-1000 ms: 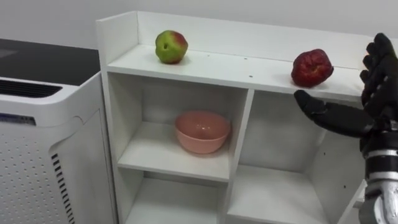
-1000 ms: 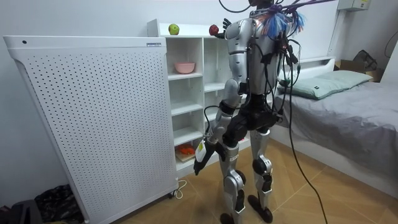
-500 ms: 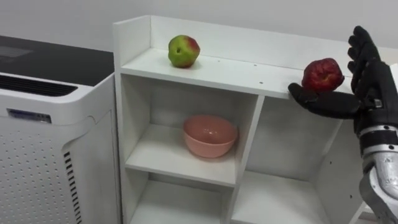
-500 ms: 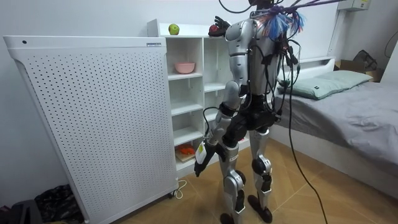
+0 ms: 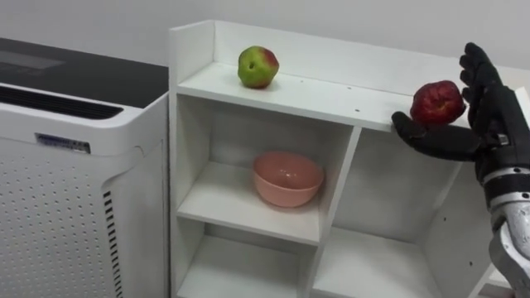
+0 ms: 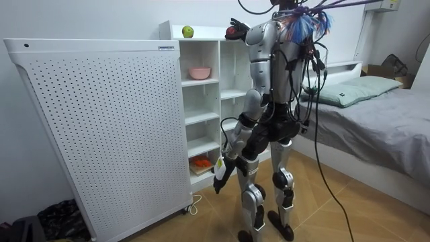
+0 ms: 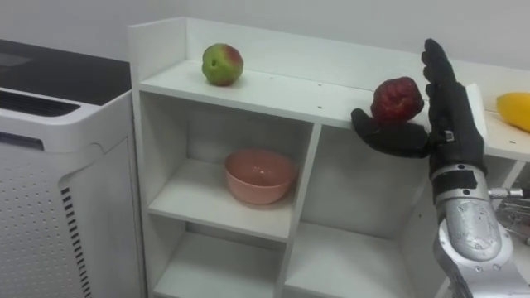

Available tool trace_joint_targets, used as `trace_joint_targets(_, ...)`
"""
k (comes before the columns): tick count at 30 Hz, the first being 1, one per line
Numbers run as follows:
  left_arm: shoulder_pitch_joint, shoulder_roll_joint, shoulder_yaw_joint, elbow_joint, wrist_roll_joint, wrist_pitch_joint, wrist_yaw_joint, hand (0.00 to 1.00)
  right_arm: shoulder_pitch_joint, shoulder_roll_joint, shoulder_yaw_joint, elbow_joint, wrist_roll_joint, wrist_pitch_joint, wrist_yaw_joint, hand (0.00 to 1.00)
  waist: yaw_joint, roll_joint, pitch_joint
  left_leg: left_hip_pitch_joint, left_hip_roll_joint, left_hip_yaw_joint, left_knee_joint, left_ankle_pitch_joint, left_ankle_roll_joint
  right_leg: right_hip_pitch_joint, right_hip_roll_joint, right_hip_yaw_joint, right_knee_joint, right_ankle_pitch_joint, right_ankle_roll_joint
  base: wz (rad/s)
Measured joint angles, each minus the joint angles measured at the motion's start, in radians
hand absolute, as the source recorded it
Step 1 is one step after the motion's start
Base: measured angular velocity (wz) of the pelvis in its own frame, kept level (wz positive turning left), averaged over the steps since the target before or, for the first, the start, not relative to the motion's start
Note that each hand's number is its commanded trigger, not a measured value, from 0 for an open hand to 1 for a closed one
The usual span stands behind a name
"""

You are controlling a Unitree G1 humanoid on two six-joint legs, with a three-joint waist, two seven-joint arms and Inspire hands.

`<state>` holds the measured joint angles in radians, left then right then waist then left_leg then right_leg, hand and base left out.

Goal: Arrange fruit in the closet

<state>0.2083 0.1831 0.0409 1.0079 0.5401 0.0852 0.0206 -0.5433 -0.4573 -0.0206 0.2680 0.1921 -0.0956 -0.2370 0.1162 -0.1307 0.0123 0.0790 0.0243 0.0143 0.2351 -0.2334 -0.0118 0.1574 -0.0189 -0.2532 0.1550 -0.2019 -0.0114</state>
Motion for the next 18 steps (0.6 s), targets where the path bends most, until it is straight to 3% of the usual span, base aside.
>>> trace_joint_targets(6,0.002,0.005,0.000,0.002,0.001,0.006,-0.017,0.00,-0.030,-0.001,0.000,0.063,0.001,0.002,0.001,0.00,0.001,-0.004,-0.0034,-0.001,0.000,-0.001,0.003,0.000,0.000,0.000,-0.001,-0.003,0.007,0.000,0.000,0.00)
trace_joint_targets(7,0.002,0.006,0.000,0.002,0.001,0.009,-0.021,0.00,-0.041,-0.001,0.000,0.081,0.001,0.003,0.001,0.18,0.001,-0.003,-0.0034,0.000,0.000,-0.001,0.004,0.000,0.000,0.000,-0.001,-0.003,0.013,0.000,0.000,0.00)
trace_joint_targets(8,0.002,0.008,0.000,0.002,0.001,0.011,-0.025,0.00,-0.043,-0.001,0.000,0.085,0.003,0.005,0.002,0.53,0.000,-0.002,-0.0036,0.000,0.000,-0.002,0.005,0.000,0.000,0.000,-0.001,-0.006,0.014,0.000,0.000,0.04)
trace_joint_targets(9,0.002,0.012,-0.003,0.001,0.001,0.017,-0.030,0.00,-0.044,-0.001,0.000,0.090,0.016,0.006,0.002,0.62,-0.001,-0.002,-0.0042,-0.001,0.000,-0.003,0.005,0.000,0.000,0.000,-0.002,-0.014,0.014,0.000,0.000,0.05)
trace_joint_targets(10,0.003,0.015,-0.003,-0.001,0.001,0.020,-0.033,0.00,-0.047,-0.001,0.000,0.101,0.022,0.004,0.008,0.92,-0.004,0.000,-0.0045,-0.004,0.000,-0.007,0.005,0.000,0.000,0.000,-0.003,-0.026,0.014,0.000,0.000,0.06)
trace_joint_targets(11,0.003,0.017,-0.003,-0.002,0.001,0.021,-0.033,0.00,-0.048,-0.003,0.000,0.107,0.022,0.003,0.010,1.00,-0.004,-0.002,-0.0059,-0.005,0.000,-0.010,0.005,0.000,0.000,0.000,-0.004,-0.027,0.014,0.000,0.000,0.07)
trace_joint_targets(18,0.003,0.023,-0.004,-0.025,0.001,0.033,-0.032,0.00,-0.054,-0.006,0.000,0.127,0.031,0.007,0.041,1.00,-0.006,0.010,-0.0143,-0.006,-0.001,-0.015,0.008,0.000,0.000,0.002,-0.004,-0.030,0.016,0.000,0.000,0.01)
